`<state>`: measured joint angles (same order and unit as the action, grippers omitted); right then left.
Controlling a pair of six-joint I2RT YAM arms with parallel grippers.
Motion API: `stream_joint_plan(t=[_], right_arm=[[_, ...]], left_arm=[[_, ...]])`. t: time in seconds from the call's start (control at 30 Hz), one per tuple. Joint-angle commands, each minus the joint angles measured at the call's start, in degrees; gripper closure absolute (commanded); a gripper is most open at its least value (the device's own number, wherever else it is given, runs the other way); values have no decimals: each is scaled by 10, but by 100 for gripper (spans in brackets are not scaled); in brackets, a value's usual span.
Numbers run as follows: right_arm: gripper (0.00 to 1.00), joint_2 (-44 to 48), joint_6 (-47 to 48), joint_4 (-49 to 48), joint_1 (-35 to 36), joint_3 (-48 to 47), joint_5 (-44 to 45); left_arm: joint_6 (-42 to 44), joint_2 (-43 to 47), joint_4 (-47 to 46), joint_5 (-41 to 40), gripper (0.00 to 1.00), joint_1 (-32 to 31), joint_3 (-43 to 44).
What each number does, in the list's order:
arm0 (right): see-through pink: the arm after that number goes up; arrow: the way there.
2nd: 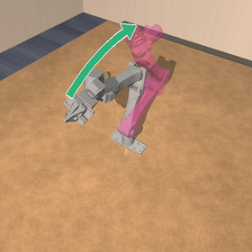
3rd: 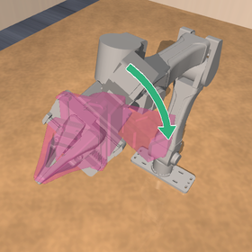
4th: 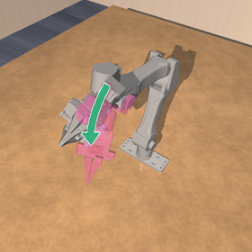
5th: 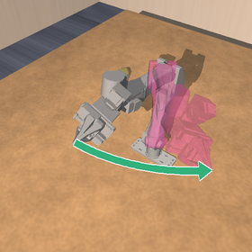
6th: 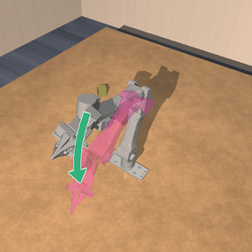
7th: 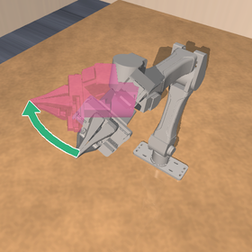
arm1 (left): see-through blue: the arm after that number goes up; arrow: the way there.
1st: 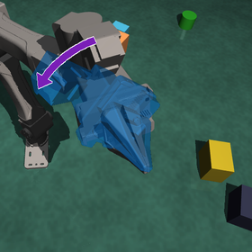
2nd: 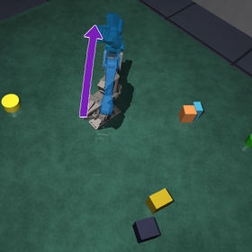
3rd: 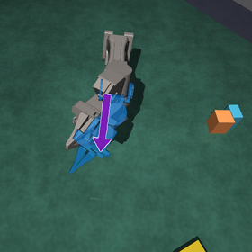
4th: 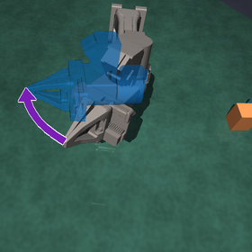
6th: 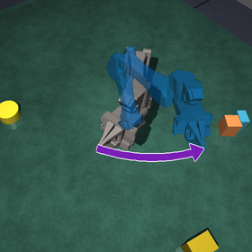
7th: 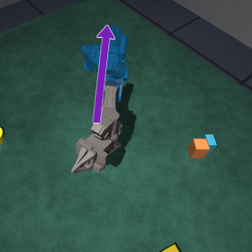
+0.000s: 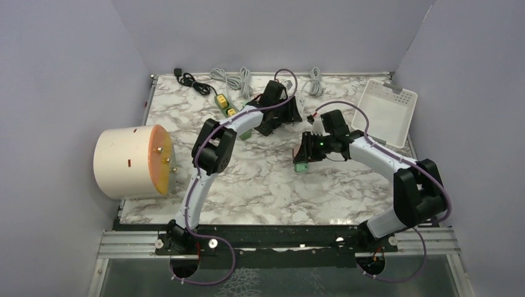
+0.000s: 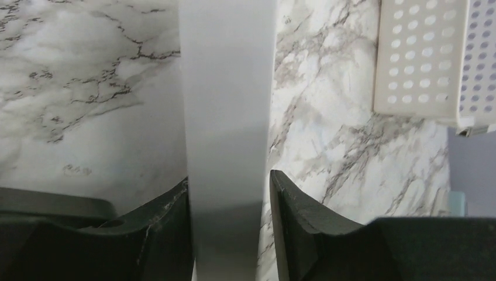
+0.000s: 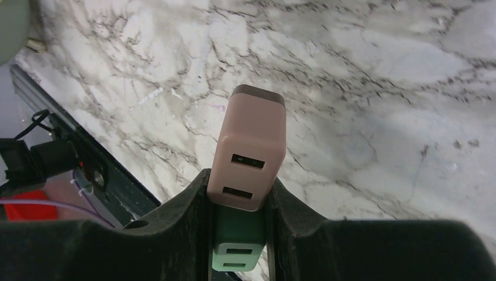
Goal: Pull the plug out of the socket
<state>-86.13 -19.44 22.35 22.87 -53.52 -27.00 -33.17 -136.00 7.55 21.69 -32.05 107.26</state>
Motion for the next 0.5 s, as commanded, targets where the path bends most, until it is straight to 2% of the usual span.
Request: stream_joint_plan(t=[0.0,0.07,0.1,0.23,0.47], right_arm=[[99,-24,5,-105,2,1,-82],[99,-41,14,-120,6,-3,-93],[99,-51,21,-126,7,-7,-104],[99,-100,54,-135,12,-38,-183],[98,-211,155,-96,59,-148,-272]], left_arm=[[43,-27,66,-2,39,4,85],[46,-23,69,-5,10,10,89],[47,-18,70,-5,2,14,89],[61,14,88,-5,1,38,87],[117,143,119,-19,1,124,63]])
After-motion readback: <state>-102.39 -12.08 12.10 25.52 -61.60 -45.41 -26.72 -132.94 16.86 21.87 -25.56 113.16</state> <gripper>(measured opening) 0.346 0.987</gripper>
